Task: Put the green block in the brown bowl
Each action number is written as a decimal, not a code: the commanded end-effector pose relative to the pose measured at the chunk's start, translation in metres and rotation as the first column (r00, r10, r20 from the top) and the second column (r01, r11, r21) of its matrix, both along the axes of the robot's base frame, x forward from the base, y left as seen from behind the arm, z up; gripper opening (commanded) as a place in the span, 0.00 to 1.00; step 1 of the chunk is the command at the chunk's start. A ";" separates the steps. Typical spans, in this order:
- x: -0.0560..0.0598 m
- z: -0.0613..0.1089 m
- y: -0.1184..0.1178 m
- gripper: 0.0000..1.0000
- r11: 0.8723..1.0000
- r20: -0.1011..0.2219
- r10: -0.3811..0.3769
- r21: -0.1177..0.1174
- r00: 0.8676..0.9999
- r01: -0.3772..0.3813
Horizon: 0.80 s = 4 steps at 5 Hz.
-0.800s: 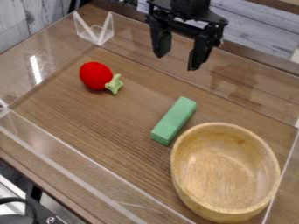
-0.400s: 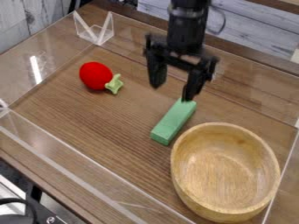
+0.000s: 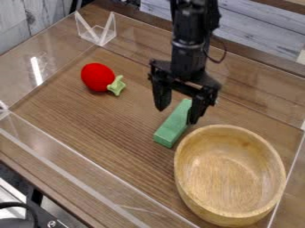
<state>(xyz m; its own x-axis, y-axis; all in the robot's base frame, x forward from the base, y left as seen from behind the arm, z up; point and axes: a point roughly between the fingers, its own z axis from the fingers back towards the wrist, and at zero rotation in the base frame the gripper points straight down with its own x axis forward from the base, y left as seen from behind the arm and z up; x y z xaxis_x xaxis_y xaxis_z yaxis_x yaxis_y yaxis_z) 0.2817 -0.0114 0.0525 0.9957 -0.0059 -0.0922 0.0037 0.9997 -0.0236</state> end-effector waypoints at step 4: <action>0.017 -0.020 -0.004 1.00 1.000 0.070 -0.012 -0.009 0.997 0.013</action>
